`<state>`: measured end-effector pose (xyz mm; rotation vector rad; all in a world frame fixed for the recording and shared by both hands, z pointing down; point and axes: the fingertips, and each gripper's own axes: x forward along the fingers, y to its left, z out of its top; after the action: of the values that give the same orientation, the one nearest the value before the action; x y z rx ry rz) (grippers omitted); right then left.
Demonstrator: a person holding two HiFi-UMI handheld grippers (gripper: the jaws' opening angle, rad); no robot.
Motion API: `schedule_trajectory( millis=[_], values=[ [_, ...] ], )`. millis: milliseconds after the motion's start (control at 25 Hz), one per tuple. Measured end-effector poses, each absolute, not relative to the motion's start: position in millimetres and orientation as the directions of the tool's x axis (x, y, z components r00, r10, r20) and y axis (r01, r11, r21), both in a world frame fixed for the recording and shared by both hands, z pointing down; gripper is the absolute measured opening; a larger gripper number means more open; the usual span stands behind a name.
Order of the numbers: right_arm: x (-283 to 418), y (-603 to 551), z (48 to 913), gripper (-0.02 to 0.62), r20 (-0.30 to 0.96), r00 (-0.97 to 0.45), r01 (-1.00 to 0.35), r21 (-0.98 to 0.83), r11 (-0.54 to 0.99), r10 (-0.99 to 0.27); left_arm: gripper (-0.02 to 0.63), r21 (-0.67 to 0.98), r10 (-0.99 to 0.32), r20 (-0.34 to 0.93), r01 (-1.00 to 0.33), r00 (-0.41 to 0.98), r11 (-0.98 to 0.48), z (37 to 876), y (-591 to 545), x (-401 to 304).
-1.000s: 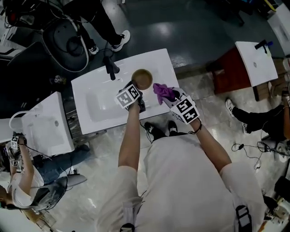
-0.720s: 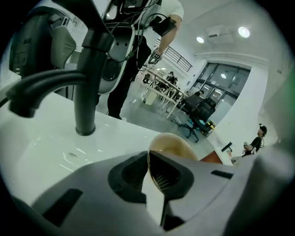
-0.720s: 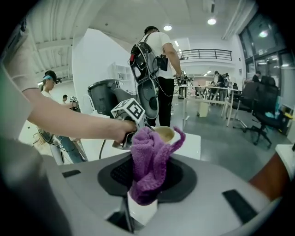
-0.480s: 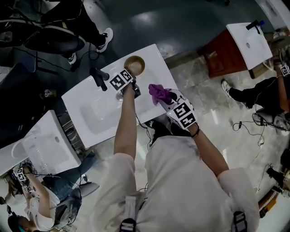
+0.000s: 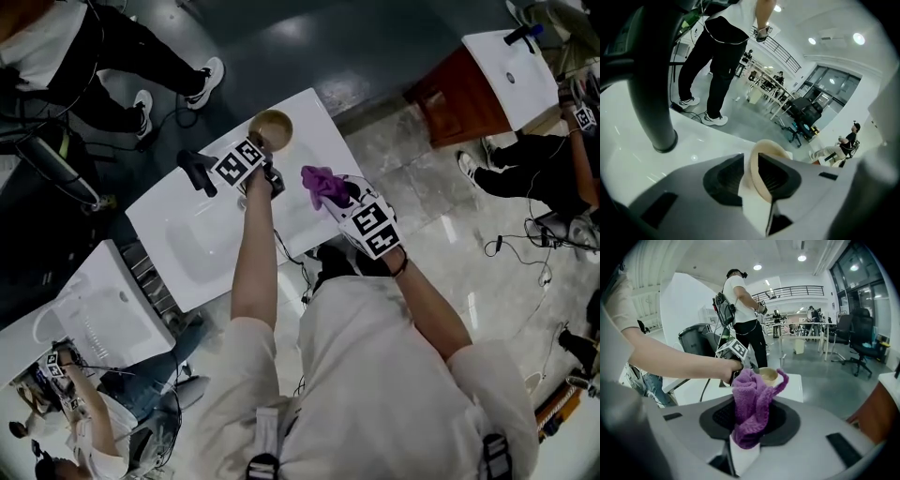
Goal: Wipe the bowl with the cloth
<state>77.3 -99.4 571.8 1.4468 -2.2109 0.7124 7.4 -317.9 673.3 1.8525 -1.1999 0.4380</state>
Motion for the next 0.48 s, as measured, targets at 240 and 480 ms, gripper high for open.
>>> schedule_trajectory(
  millis=[240, 480],
  values=[
    [91.7, -119.7, 569.2, 0.104, 0.566, -0.38, -0.924, -0.189, 0.333, -0.732, 0.132, 0.422, -0.632, 0.635, -0.885, 0.444, -0.197, 638.3, -306.3, -12.3],
    [111.0, -130.1, 581.7, 0.104, 0.583, -0.368, -0.93, -0.219, 0.296, -0.724, 0.112, 0.246, -0.698, 0.54, -0.881, 0.471, -0.404, 593.5, -250.8, -14.0]
  ],
)
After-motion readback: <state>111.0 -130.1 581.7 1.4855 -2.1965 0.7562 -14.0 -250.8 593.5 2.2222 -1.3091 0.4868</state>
